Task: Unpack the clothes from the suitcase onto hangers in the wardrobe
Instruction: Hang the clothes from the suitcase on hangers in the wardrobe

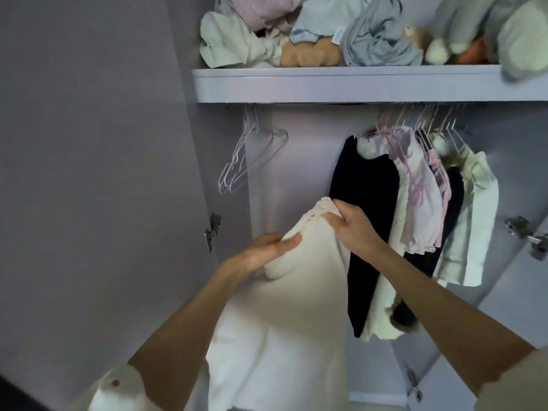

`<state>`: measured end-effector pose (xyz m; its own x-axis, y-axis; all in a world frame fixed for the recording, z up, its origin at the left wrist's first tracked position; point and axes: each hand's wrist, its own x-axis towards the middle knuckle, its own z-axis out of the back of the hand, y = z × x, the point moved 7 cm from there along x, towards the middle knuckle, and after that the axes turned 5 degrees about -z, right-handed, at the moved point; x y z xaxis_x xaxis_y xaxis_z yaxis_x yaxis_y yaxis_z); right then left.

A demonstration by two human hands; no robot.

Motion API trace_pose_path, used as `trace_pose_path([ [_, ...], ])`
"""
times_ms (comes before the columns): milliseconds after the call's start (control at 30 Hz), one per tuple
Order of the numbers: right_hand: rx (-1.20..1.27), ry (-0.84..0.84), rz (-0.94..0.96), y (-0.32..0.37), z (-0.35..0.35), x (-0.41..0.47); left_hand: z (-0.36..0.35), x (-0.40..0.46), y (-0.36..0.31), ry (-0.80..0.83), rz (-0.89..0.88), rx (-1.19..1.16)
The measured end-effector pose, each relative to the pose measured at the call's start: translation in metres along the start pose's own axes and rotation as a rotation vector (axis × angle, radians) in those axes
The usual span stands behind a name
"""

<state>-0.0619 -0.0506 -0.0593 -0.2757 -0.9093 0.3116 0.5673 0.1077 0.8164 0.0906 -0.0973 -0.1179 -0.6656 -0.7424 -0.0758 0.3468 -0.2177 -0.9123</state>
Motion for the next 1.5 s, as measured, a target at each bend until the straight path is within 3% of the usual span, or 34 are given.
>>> trace_pose_path([
  [133, 0.124, -0.065, -0.019, -0.002, -0.023, 0.029, 0.011, 0.016, 0.021, 0.112, 0.054, 0.186],
  [267, 0.28, -0.144, -0.105, -0.017, -0.027, 0.071, 0.03, 0.033, 0.041, 0.063, 0.043, 0.265],
  [333, 0.312, -0.173, -0.153, -0.031, -0.024, 0.092, 0.047, 0.046, 0.05, -0.012, 0.063, 0.369],
  [433, 0.154, -0.028, -0.228, -0.058, -0.038, 0.127, 0.069, 0.064, 0.052, -0.133, 0.06, 0.441],
  [533, -0.176, 0.145, -0.278, -0.082, -0.06, 0.153, 0.089, 0.074, 0.049, -0.335, 0.02, 0.318],
  [600, -0.244, 0.196, -0.245, -0.087, -0.08, 0.169, 0.102, 0.073, 0.049, -0.464, 0.017, 0.261],
  [667, -0.194, 0.246, -0.168, -0.082, -0.108, 0.186, 0.118, 0.073, 0.057, -0.583, 0.072, 0.288],
  [767, 0.191, 0.31, -0.247, -0.06, -0.15, 0.205, 0.138, 0.071, 0.06, -0.692, 0.192, 0.469],
  [833, 0.47, 0.327, -0.393, -0.05, -0.174, 0.22, 0.14, 0.077, 0.052, -0.65, 0.206, 0.675],
  [933, 0.605, 0.334, -0.513, -0.04, -0.2, 0.244, 0.14, 0.084, 0.048, -0.579, 0.252, 0.921],
  [1133, 0.581, 0.392, -0.517, -0.026, -0.227, 0.262, 0.135, 0.083, 0.048, -0.506, 0.232, 1.036],
  [1333, 0.604, 0.163, -0.466, -0.036, -0.207, 0.266, 0.134, 0.083, 0.048, -0.483, 0.253, 1.058],
  [1500, 0.722, 0.327, -0.537, -0.032, -0.206, 0.269, 0.135, 0.084, 0.048, -0.494, 0.259, 1.029],
])
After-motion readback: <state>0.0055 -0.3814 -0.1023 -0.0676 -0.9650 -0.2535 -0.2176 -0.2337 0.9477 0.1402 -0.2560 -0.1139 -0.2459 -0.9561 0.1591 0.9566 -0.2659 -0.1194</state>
